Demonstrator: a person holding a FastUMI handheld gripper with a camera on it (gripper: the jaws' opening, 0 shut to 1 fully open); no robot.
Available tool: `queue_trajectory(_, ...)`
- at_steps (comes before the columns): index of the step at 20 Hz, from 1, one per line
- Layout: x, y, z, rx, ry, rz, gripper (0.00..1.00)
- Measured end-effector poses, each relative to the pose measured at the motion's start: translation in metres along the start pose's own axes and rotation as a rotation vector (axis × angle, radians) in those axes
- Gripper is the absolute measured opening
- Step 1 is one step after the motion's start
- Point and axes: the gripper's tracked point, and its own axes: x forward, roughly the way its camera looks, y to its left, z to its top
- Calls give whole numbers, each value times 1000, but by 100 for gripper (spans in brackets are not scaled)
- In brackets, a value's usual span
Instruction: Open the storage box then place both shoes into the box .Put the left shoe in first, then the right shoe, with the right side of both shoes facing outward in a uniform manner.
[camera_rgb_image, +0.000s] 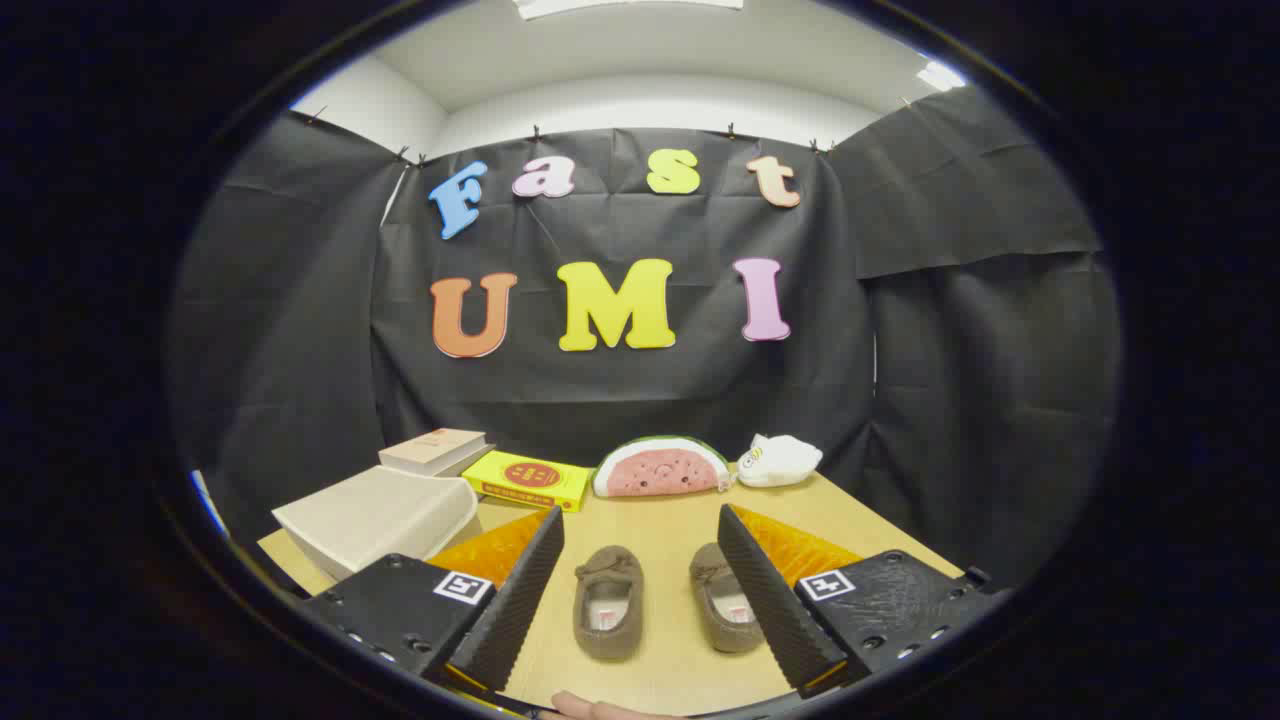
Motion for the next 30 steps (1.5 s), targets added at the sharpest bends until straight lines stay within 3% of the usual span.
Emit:
queue_trajectory(11, 5, 3, 0, -31, -33, -10, 95)
queue_trajectory(18, 26, 21, -10, -28, -50, 48, 95)
queue_trajectory(22, 56, 45, -25, 3, -9, 120, 95)
queue_trajectory(27, 100, 103, -56, 92, 109, 323, 95)
queue_trajectory(30, 130, 129, -82, 115, 200, 394, 94)
